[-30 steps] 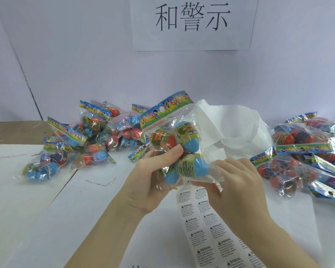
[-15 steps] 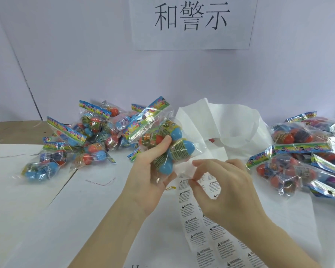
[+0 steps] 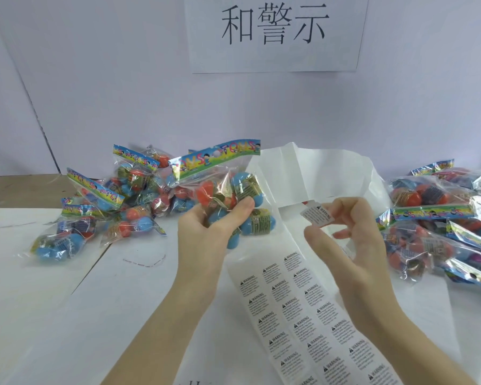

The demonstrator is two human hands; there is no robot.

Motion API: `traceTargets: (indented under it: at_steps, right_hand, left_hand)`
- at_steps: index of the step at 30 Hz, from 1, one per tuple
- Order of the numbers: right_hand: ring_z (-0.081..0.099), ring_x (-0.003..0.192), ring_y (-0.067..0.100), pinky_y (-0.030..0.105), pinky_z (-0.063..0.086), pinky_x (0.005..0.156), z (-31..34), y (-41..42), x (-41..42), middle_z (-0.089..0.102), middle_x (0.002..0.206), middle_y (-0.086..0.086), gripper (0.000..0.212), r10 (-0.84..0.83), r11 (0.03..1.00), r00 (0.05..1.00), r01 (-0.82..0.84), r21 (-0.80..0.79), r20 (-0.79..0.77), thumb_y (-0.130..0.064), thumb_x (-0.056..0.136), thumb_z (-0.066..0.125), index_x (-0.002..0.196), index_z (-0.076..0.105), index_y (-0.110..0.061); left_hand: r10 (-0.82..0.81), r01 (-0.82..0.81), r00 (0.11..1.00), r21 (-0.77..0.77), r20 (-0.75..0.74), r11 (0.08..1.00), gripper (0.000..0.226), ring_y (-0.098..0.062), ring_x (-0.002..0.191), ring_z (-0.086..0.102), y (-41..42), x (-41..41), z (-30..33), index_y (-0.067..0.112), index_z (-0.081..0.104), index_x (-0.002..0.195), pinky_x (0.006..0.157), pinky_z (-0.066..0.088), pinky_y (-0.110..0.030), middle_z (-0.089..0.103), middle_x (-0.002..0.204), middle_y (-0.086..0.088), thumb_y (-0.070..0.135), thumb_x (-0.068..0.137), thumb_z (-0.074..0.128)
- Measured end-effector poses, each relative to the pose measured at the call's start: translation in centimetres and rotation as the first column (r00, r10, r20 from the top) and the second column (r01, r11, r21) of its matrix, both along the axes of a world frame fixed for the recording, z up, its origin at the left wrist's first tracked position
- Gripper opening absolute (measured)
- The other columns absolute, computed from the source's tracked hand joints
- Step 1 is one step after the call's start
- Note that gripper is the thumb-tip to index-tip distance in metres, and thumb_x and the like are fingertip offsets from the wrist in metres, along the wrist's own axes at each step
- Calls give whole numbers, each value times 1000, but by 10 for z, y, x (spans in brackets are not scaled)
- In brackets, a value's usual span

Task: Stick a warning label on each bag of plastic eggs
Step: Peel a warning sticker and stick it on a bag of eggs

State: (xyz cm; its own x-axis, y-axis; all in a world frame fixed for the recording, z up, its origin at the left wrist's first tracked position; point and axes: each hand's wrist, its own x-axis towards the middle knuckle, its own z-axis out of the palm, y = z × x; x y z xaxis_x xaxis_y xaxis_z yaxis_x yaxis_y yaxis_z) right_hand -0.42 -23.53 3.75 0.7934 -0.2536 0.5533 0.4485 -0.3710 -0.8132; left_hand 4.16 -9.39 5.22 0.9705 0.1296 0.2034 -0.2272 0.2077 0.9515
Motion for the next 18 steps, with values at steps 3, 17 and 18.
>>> traceTargets:
  at_steps: [3, 17, 18]
  right_hand:
    - [50, 90, 4, 21, 33, 82, 1, 0, -1, 56, 86, -15, 22, -28, 990, 998, 36, -135, 63, -50, 71, 44, 80, 46, -30]
    - [41, 87, 17, 29, 22, 73, -5, 6, 1, 53, 87, -4, 11, -160, 796, 966, 248, -552, 204, -33, 79, 42, 78, 40, -22]
    - [41, 87, 16, 29, 22, 73, -5, 7, 2, 53, 87, -4, 11, -160, 795, 967, 246, -554, 200, -33, 80, 42, 78, 40, -22]
  left_hand:
    - [-5, -2, 997, 91, 74, 996, 30, 0, 60, 65, 1, 0, 0, 37, 73, 60, 60, 51, -12, 70, 63, 14, 8, 71, 75]
    - [-76, 47, 984, 177, 160, 983, 21, -2, 58, 66, -8, -12, 3, 21, 70, 66, 55, 47, -10, 71, 62, 9, 1, 70, 76]
    - [-77, 47, 983, 178, 164, 983, 20, -2, 58, 66, -8, -12, 3, 21, 70, 66, 55, 47, -10, 71, 63, 9, 1, 70, 76]
